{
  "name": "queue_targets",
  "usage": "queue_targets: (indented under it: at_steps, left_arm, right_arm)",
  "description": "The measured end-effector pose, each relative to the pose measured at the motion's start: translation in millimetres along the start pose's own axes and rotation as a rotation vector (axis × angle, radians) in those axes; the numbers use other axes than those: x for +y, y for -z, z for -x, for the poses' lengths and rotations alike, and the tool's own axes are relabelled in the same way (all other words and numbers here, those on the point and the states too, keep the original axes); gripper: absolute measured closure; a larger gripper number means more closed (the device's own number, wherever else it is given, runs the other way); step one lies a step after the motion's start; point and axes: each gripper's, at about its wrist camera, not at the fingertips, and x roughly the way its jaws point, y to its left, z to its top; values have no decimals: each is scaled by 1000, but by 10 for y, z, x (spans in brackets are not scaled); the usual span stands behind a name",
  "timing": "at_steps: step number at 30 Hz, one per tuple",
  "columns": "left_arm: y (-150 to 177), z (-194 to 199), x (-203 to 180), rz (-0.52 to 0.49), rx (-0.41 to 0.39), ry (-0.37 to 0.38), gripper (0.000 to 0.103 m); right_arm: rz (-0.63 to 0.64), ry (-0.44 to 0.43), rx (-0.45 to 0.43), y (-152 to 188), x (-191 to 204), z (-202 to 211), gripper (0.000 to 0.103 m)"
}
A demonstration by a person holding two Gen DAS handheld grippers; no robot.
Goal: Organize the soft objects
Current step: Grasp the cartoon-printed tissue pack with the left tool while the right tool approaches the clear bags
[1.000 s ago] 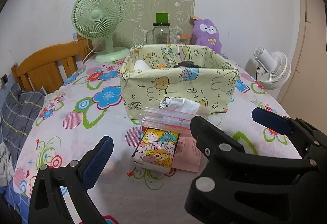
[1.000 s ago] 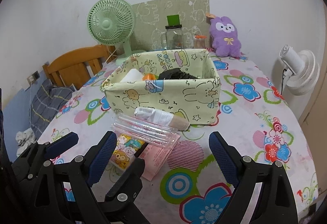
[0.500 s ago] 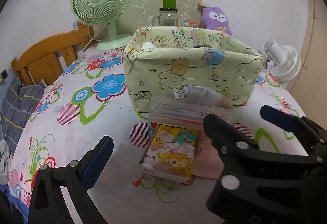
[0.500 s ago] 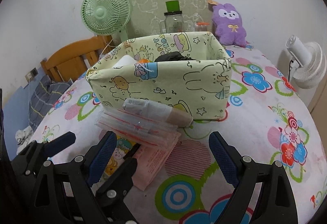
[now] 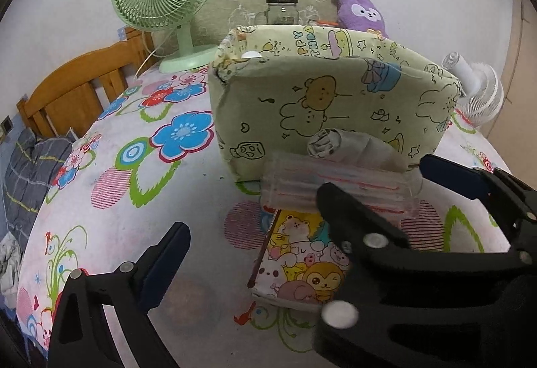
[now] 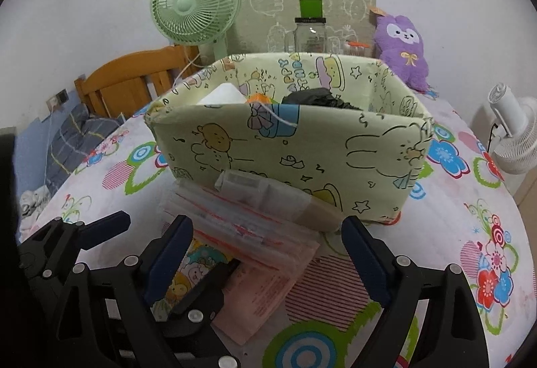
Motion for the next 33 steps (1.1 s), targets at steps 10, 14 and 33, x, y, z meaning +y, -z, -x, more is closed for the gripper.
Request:
queue_targets:
  at_steps: [10, 14, 33]
  left_arm:
    - [6, -63, 17, 0, 17, 22, 5]
    - [6, -55, -11, -9, 13, 18, 9]
    - [102, 116, -172, -45, 4, 38, 57]
  right_arm:
    - [-14, -39, 47, 21, -5, -106, 27]
    - [-22, -46, 51, 44, -9, -93, 39]
    - [-62, -87, 48, 206, -70, 212, 75]
